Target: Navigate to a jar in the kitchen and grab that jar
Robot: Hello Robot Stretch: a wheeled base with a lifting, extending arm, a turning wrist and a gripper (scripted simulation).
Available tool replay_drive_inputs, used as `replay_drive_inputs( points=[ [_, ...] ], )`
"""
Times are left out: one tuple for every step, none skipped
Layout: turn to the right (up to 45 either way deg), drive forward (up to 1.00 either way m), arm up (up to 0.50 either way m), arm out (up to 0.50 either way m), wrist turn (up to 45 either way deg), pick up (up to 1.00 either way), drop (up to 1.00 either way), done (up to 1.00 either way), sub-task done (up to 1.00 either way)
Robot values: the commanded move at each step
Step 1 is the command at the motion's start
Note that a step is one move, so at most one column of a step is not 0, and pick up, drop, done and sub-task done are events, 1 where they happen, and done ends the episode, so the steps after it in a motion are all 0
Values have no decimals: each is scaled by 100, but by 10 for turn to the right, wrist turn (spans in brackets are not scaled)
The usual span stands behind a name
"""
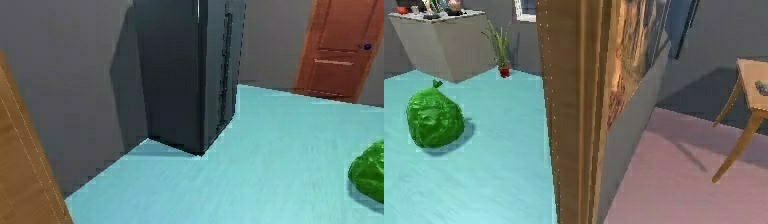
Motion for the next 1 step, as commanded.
replay_drive_inputs(
  points=[
    [210, 0, 0, 0, 0, 0, 0, 0, 0]
  ],
)
